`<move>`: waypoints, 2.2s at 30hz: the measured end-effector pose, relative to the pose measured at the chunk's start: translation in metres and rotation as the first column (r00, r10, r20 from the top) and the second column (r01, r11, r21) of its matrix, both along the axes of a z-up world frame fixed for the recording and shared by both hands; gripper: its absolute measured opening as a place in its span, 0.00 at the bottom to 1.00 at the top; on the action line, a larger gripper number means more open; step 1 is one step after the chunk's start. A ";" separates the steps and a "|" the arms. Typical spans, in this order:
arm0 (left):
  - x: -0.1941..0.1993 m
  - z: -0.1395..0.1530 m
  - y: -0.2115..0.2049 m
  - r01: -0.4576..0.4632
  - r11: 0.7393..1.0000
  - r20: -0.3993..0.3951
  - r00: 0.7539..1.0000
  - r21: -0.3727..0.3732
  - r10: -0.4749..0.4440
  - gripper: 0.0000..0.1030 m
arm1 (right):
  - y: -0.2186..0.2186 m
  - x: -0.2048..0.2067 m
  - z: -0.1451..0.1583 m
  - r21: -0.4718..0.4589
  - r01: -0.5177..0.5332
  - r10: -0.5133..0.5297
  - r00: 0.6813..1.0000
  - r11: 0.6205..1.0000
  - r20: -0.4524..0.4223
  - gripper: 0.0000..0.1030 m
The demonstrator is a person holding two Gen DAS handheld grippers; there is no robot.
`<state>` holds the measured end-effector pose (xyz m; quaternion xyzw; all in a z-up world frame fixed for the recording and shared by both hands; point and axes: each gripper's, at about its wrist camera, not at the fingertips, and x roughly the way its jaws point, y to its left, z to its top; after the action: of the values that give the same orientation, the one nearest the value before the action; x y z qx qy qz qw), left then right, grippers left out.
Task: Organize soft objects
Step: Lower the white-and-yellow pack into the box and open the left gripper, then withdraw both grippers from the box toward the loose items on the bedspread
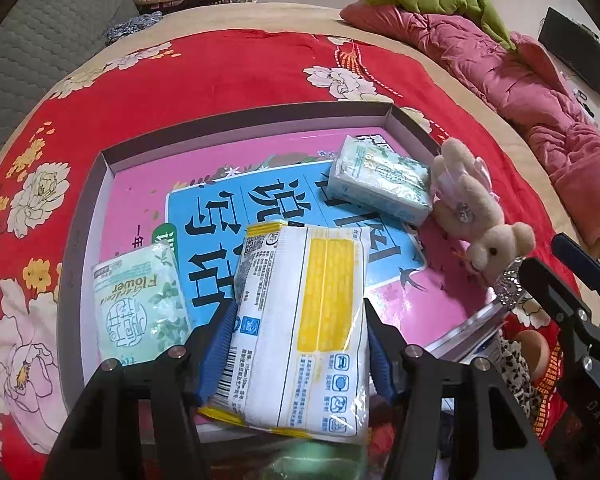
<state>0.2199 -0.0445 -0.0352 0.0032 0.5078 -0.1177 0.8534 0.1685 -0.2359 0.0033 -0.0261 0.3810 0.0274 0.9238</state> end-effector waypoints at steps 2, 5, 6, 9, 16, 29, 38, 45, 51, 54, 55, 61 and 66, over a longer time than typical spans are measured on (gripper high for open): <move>-0.002 0.004 0.001 0.002 1.000 0.012 1.000 -0.001 -0.002 0.57 | 0.000 -0.001 0.002 0.001 -0.002 0.002 1.000 1.000 0.005 0.65; -0.005 0.008 0.002 0.008 1.000 0.024 1.000 -0.001 -0.008 0.57 | -0.001 -0.002 0.004 0.002 0.001 -0.001 1.000 1.000 0.015 0.66; -0.005 0.009 0.002 0.008 1.000 0.025 1.000 -0.001 -0.008 0.58 | -0.002 -0.003 0.005 0.004 0.000 0.000 1.000 1.000 0.019 0.66; -0.008 0.013 0.006 0.007 1.000 0.031 0.999 -0.011 -0.007 0.58 | -0.003 -0.006 0.008 -0.004 0.003 -0.003 1.000 1.000 0.026 0.67; -0.022 0.038 0.027 0.003 0.997 0.094 0.996 -0.074 0.004 0.58 | -0.007 -0.012 0.016 -0.009 -0.010 0.010 0.999 1.000 0.052 0.68; -0.035 0.055 0.063 -0.064 0.988 0.136 0.987 -0.142 0.084 0.58 | -0.012 -0.027 0.032 -0.026 0.005 -0.003 0.996 1.000 0.086 0.72; -0.058 0.066 0.077 -0.093 0.985 0.170 0.978 -0.146 0.117 0.58 | -0.020 -0.041 0.046 -0.001 0.006 -0.006 0.992 1.000 0.129 0.72; -0.079 0.074 0.089 -0.152 0.972 0.191 0.964 -0.180 0.186 0.58 | -0.032 -0.051 0.055 0.039 0.019 -0.024 0.989 0.999 0.146 0.72; -0.094 0.071 0.087 -0.159 0.970 0.198 0.961 -0.183 0.195 0.58 | -0.038 -0.066 0.059 0.035 0.014 -0.019 0.988 0.999 0.155 0.72; -0.102 0.069 0.083 -0.152 0.974 0.199 0.963 -0.167 0.185 0.58 | -0.039 -0.073 0.062 0.031 0.006 -0.011 0.987 1.000 0.161 0.72; -0.105 0.067 0.081 -0.147 0.975 0.193 0.965 -0.164 0.178 0.58 | -0.039 -0.075 0.063 0.028 0.004 -0.009 0.987 1.000 0.163 0.72; -0.123 0.057 0.078 -0.141 0.980 0.168 0.972 -0.138 0.163 0.58 | -0.041 -0.087 0.064 0.033 -0.005 -0.001 0.987 0.999 0.158 0.72; -0.135 0.051 0.078 -0.142 0.983 0.151 0.976 -0.116 0.159 0.58 | -0.037 -0.099 0.059 0.032 -0.028 0.023 0.989 0.999 0.143 0.72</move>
<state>0.0848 0.0335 0.0156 -0.0706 0.4297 -0.0782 0.8968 0.0700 -0.2726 0.0627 -0.0170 0.3132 0.0436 0.9485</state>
